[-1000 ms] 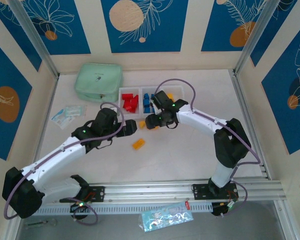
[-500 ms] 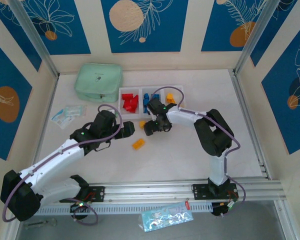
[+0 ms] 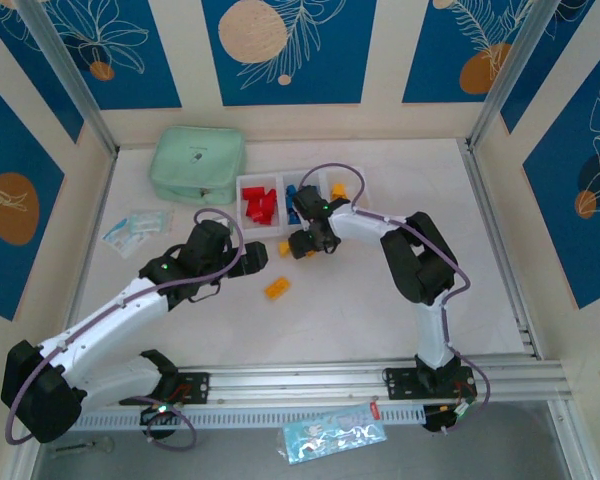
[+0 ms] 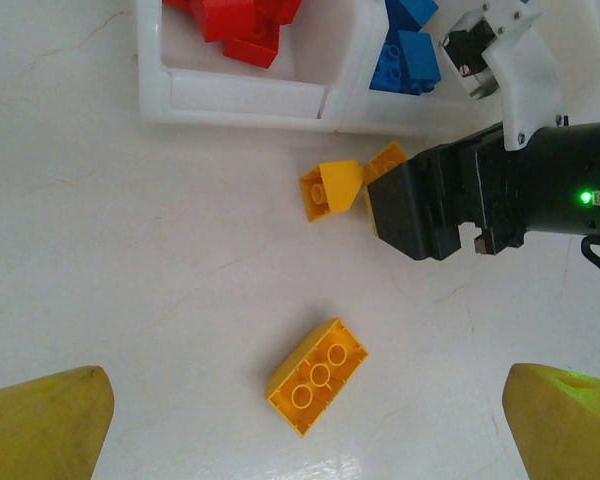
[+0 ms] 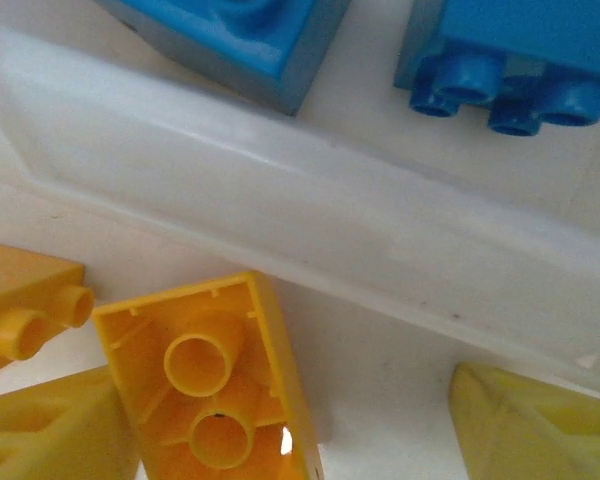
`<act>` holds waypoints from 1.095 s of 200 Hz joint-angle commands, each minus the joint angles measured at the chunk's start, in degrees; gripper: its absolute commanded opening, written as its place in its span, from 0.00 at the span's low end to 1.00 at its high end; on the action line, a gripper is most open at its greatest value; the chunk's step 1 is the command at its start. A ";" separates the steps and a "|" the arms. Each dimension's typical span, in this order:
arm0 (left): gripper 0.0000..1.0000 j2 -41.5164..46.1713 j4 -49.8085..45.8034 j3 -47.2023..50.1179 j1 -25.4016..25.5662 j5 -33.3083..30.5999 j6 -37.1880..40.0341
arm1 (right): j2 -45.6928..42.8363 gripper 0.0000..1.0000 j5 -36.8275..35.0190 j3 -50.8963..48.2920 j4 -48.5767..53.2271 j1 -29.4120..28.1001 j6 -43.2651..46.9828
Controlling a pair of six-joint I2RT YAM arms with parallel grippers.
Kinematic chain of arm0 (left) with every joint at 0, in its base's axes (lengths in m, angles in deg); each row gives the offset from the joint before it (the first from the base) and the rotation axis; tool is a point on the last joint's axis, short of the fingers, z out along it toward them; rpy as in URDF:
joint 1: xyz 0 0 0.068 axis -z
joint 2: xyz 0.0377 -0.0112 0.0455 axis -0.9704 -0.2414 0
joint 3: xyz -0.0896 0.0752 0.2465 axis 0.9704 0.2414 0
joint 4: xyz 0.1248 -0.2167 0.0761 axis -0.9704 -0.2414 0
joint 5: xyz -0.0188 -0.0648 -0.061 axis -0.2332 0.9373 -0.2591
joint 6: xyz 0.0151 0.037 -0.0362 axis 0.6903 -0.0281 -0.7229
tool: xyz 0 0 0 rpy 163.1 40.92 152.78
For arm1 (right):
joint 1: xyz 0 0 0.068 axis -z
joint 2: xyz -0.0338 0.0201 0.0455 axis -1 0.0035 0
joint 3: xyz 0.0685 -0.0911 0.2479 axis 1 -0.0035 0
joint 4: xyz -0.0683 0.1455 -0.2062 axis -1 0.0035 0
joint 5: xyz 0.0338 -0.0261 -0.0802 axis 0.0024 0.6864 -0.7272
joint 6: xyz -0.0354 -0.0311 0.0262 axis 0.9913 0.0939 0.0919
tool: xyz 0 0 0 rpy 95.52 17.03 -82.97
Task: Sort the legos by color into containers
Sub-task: Pick up the lego from the center of the table, then place the lego in the container.
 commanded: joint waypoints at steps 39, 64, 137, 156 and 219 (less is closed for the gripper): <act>0.99 0.70 -1.05 0.56 -0.92 -0.23 1.21 | -1.17 0.50 1.16 -0.98 0.57 -1.64 -0.36; 0.99 0.66 -1.10 0.38 -1.03 0.10 1.30 | -1.87 0.36 1.18 -1.54 1.16 -1.64 -0.61; 0.99 0.02 -0.39 -0.41 -1.00 2.20 1.21 | -13.70 0.23 3.23 -9.82 1.45 -1.25 -3.40; 0.99 -0.98 0.64 -1.00 -1.00 3.37 1.05 | -17.99 0.22 4.46 -11.90 2.37 0.60 -4.22; 0.99 -7.57 6.85 -4.28 -0.44 7.91 0.60 | -19.49 0.22 4.85 -4.17 4.88 11.26 -3.98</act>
